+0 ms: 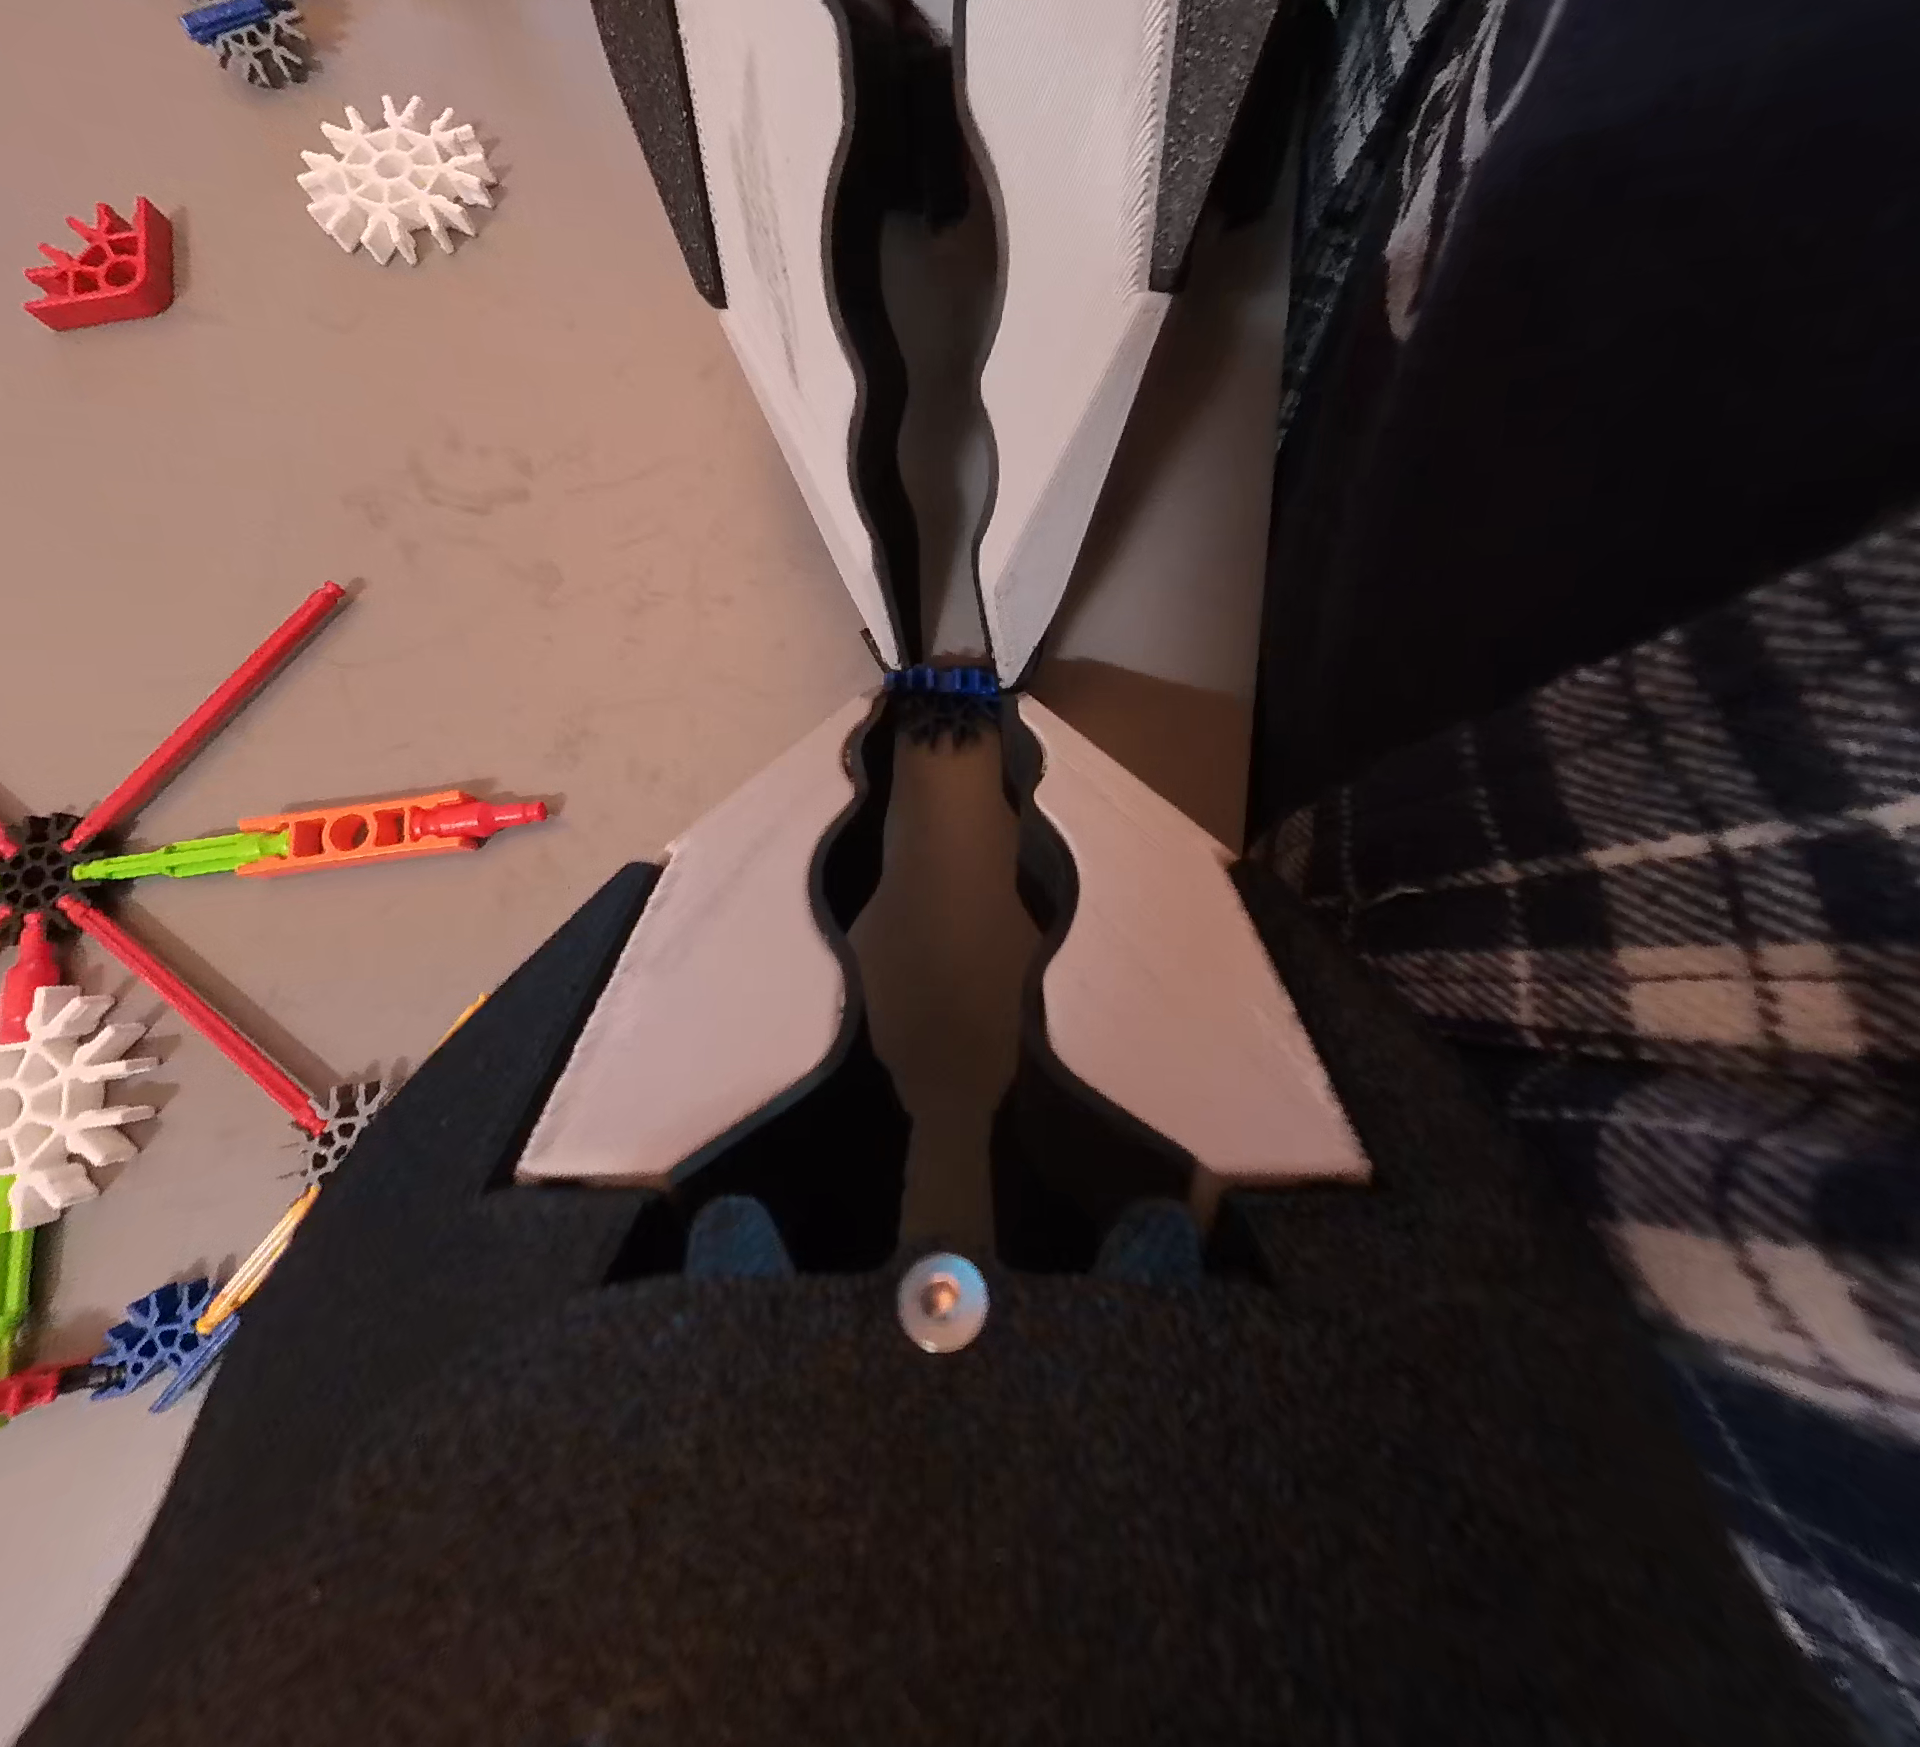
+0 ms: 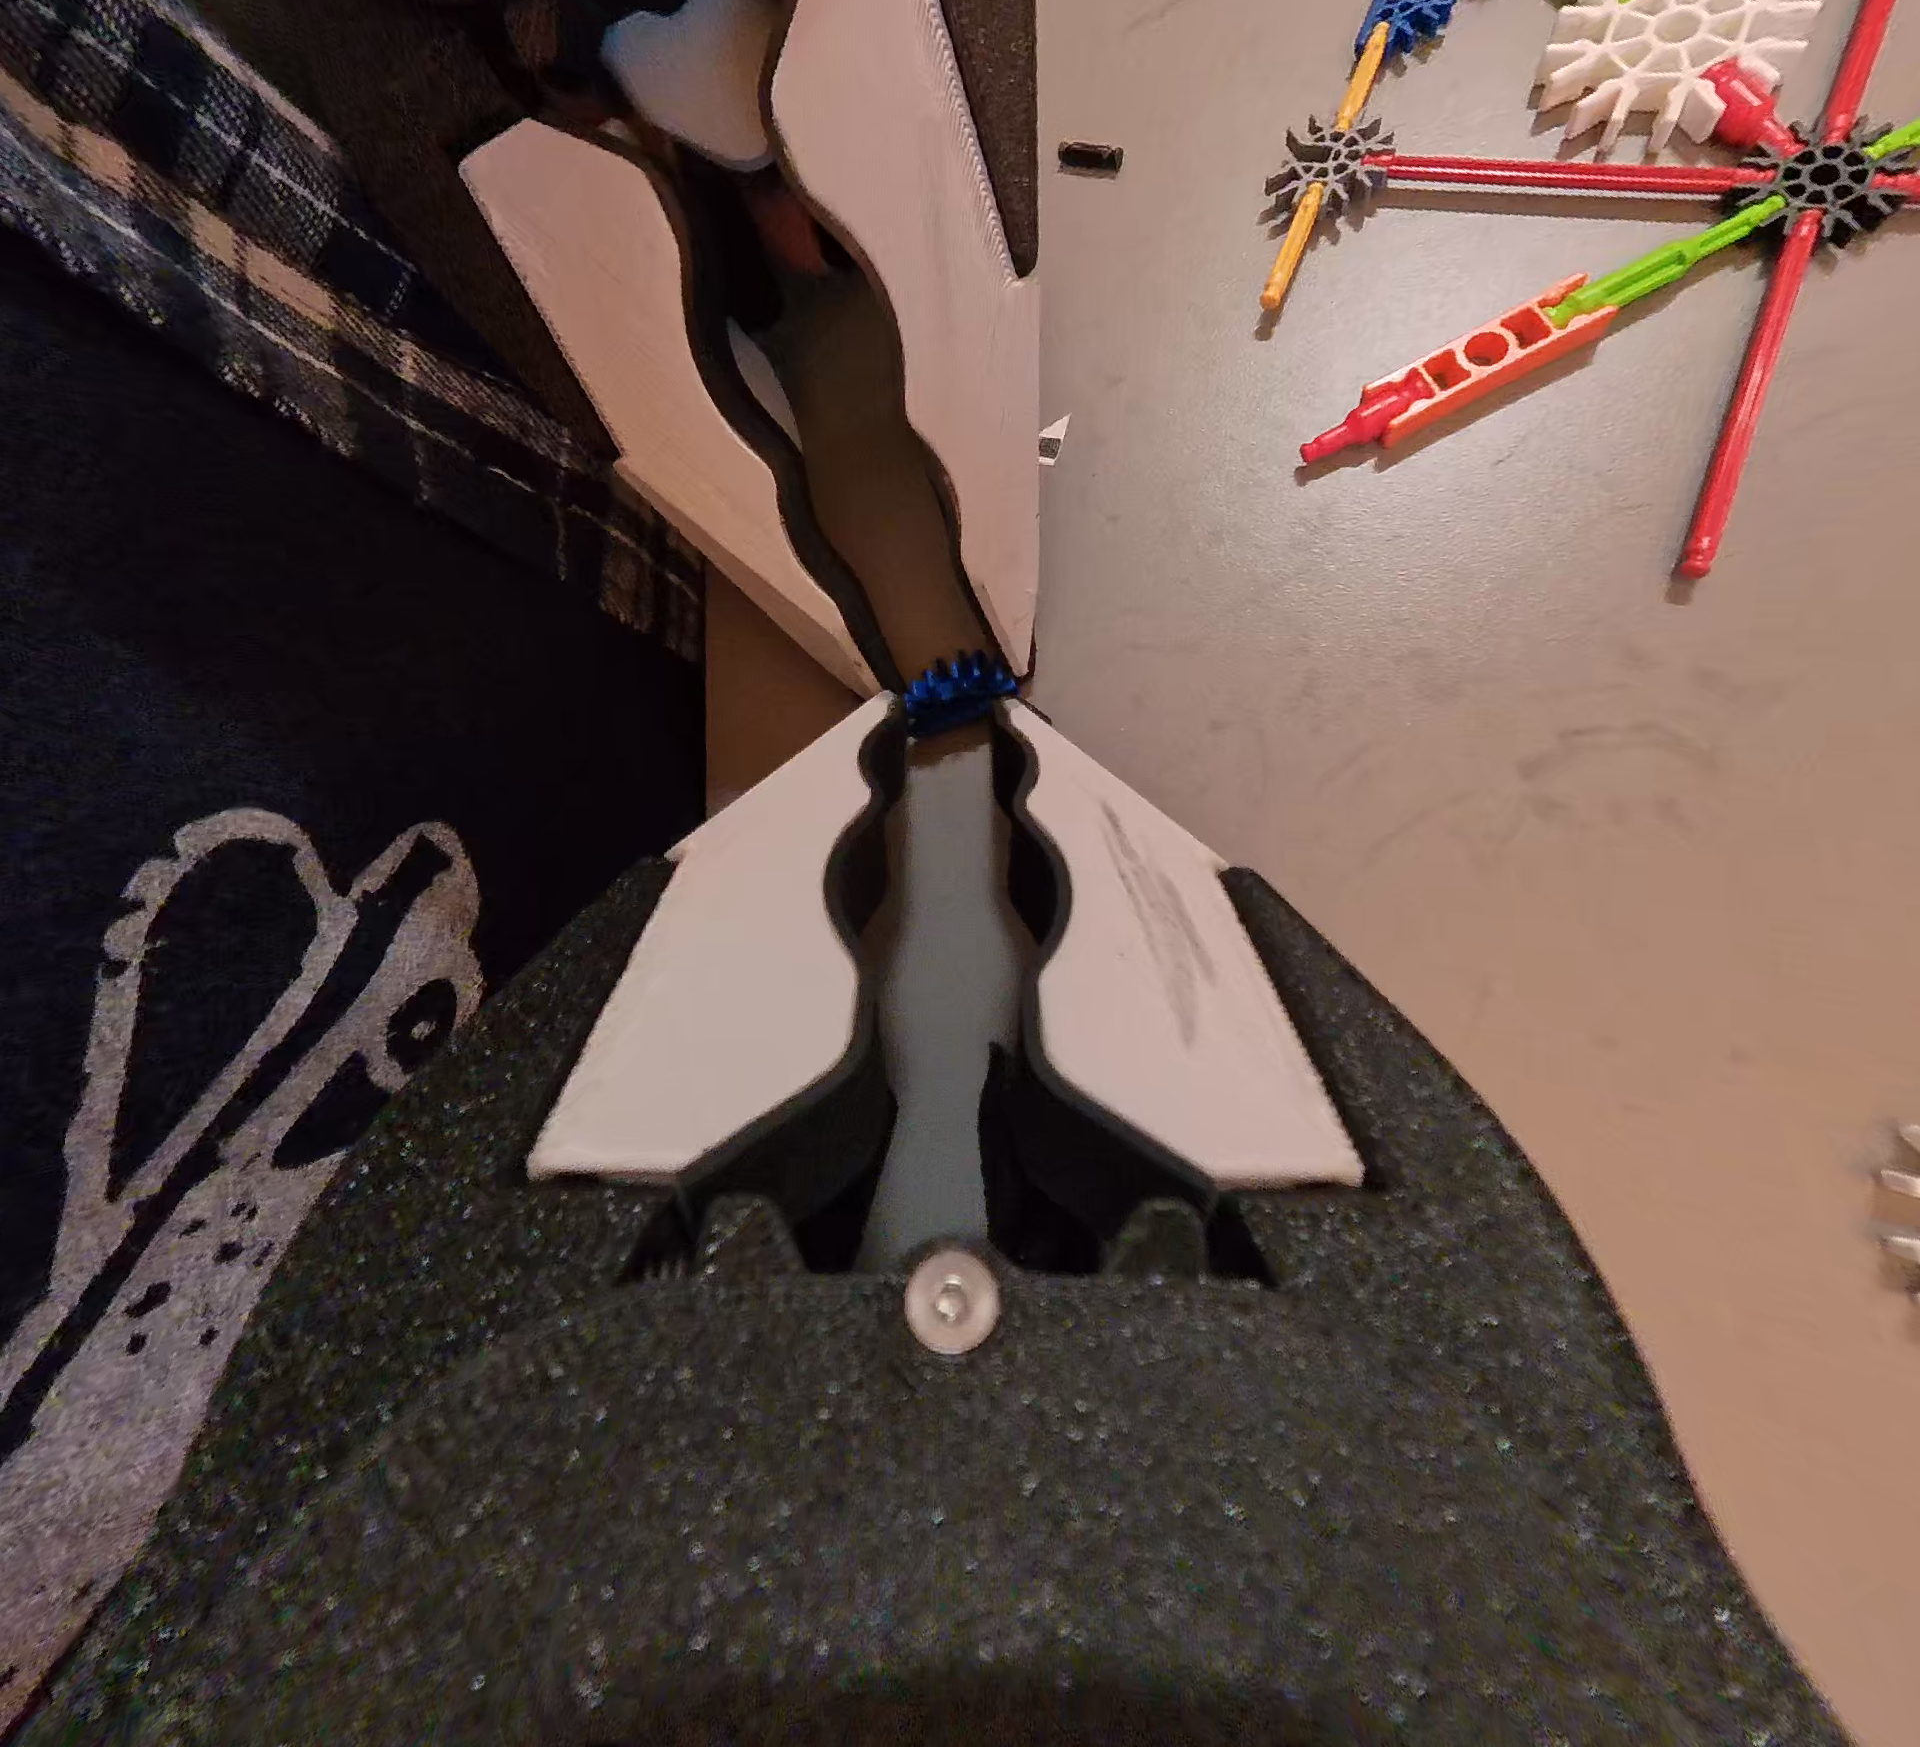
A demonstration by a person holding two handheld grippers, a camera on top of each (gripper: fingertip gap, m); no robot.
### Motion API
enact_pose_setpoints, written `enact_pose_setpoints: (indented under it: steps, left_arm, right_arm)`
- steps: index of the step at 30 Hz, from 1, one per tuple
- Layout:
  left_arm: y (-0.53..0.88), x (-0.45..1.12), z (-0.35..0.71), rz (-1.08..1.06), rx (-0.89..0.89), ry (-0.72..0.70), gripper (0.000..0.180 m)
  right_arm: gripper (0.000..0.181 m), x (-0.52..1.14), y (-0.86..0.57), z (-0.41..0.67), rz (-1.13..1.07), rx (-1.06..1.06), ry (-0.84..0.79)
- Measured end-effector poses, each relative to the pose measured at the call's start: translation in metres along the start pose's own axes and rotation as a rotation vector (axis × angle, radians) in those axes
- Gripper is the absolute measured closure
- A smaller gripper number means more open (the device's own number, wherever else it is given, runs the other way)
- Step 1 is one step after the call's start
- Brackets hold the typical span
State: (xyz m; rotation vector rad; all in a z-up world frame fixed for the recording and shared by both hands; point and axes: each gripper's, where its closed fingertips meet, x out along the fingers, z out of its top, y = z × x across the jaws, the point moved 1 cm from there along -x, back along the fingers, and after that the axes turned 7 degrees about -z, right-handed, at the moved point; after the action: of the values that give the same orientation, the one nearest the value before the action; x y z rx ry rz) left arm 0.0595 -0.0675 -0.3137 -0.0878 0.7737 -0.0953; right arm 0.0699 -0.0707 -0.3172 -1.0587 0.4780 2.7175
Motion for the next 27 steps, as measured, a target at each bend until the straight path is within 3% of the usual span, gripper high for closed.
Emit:
enact_pose_setpoints:
  steps: [27]
  left_arm:
    - [0.0021, 0.0066, -0.0027, 0.066, -0.012, -0.021, 0.163]
  right_arm:
    - [0.172, 0.0008, -0.0065, 0.0057, -0.045, 0.194, -0.041]
